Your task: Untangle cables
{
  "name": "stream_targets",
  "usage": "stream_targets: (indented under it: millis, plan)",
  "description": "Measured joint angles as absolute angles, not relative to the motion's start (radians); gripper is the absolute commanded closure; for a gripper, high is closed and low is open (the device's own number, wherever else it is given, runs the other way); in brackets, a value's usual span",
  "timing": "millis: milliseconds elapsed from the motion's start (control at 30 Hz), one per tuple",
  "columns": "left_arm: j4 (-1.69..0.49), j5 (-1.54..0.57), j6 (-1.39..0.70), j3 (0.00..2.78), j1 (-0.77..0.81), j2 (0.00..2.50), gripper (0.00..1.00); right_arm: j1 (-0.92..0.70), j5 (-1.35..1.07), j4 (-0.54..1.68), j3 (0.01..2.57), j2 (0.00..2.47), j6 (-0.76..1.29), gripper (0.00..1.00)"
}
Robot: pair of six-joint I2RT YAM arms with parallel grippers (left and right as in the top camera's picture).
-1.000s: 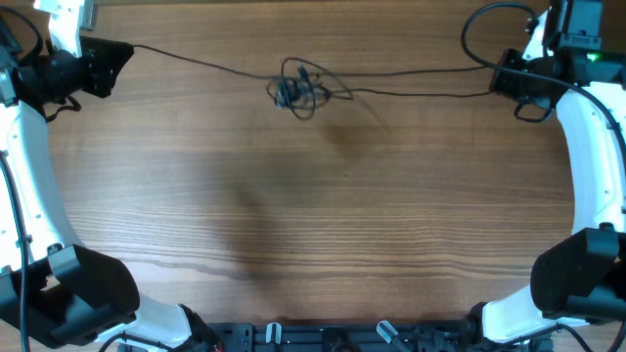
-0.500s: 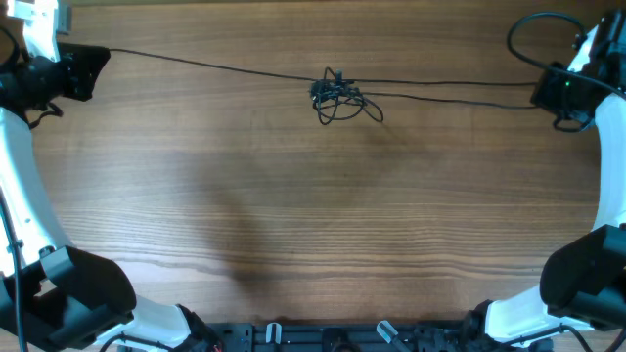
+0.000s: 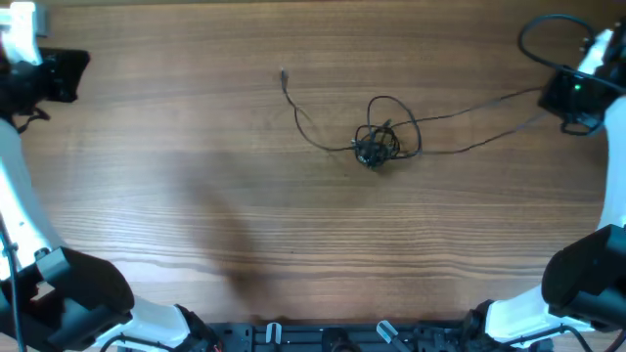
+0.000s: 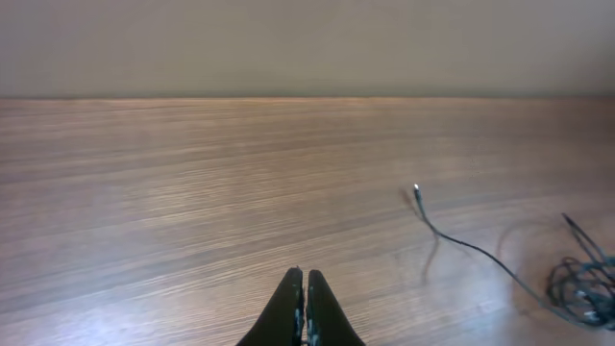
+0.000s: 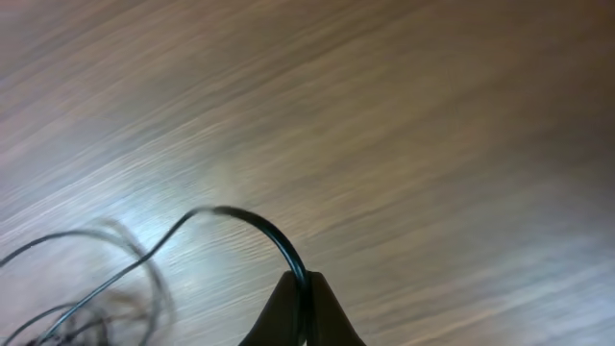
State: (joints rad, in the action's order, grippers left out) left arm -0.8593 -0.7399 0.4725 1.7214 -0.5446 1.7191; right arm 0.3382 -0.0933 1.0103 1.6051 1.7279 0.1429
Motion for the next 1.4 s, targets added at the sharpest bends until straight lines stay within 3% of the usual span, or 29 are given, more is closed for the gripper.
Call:
stream_targets:
  millis: [67, 100, 133, 333, 500, 667, 967, 1000, 1067, 1100, 1400]
  plan:
    - [-0.861, -0.74, 0.472, 1.721, -0.513, 1.718, 0.88, 0.295, -0.134, 1.004, 1.605, 1.728, 0.134, 0.95]
    - [-0.865, -0.741, 0.469, 1.721, -0.491, 1.718, 0.78, 0.265, -0.155, 0.996, 1.605, 1.728, 0.131, 0.95]
    - [-0.868, -0.741, 0.469, 1.721, -0.472, 1.717, 0.75, 0.238, -0.169, 0.986, 1.605, 1.728, 0.129, 0.95]
    - [-0.875, -0.747, 0.462, 1.721, -0.323, 1.716, 0.73, 0.031, -0.234, 0.91, 1.605, 1.728, 0.137, 0.95]
    - [-0.884, -0.749, 0.462, 1.721, -0.209, 1.716, 0.71, -0.018, -0.254, 0.907, 1.605, 1.728, 0.144, 0.95]
    - [-0.895, -0.749, 0.462, 1.721, -0.096, 1.718, 0.78, -0.05, -0.297, 0.902, 1.605, 1.728, 0.143, 0.95]
    - [-0.894, -0.749, 0.462, 1.721, -0.055, 1.75, 0.79, -0.186, -0.373, 0.812, 1.605, 1.748, 0.126, 0.95]
    - [-0.895, -0.749, 0.462, 1.721, -0.055, 1.75, 0.79, -0.205, -0.379, 0.801, 1.606, 1.764, 0.126, 0.93]
    - [-0.894, -0.748, 0.461, 1.721, -0.055, 1.75, 0.79, -0.243, -0.384, 0.791, 1.606, 1.814, 0.129, 0.64]
    - [-0.895, -0.748, 0.461, 1.721, -0.055, 1.75, 0.79, -0.255, -0.379, 0.792, 1.606, 1.835, 0.134, 0.61]
    - [-0.907, -0.69, 0.461, 1.721, -0.055, 1.75, 0.78, -0.258, -0.162, 1.042, 1.61, 1.876, 0.242, 0.57]
